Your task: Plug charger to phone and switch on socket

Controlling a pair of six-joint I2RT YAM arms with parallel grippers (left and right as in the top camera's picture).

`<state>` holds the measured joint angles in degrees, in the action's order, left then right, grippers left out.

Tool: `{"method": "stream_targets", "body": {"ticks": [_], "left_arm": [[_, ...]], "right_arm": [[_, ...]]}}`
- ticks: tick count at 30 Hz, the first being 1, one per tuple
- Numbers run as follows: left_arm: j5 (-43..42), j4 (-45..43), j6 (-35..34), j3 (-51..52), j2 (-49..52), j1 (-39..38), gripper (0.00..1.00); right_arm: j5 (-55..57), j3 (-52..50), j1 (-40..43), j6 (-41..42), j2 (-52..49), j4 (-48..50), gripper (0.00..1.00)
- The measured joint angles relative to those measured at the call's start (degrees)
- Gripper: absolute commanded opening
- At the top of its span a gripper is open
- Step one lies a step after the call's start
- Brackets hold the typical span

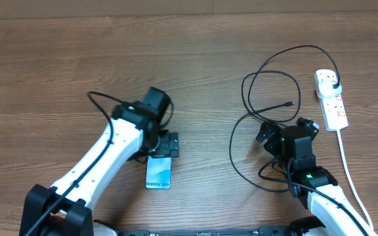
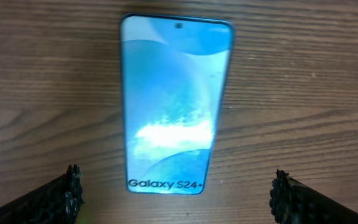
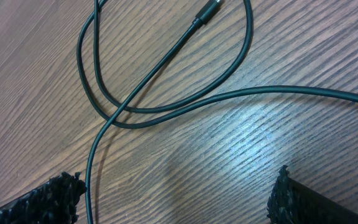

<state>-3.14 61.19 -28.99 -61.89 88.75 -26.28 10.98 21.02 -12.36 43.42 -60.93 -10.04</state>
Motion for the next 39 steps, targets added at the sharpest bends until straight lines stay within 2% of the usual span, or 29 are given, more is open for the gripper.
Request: {"method": "stream_targets", "body": {"ticks": [7, 25, 39], "left_arm": [[4.22, -1.16, -2.64, 1.68, 0.00, -6.01, 1.00], [4.92, -16.09, -3.72, 14.38, 0.04, -5.29, 0.99], [6.40, -21.00, -3.43, 17.35, 0.26, -5.07, 0.99]], "right_arm": [[-0.02, 0.00, 0.00, 0.00, 0.00, 0.04, 1.00], [-0.02, 0.00, 0.00, 0.00, 0.00, 0.00, 1.00], [-0.02, 0.00, 0.00, 0.00, 0.00, -0.02, 1.00]]}}
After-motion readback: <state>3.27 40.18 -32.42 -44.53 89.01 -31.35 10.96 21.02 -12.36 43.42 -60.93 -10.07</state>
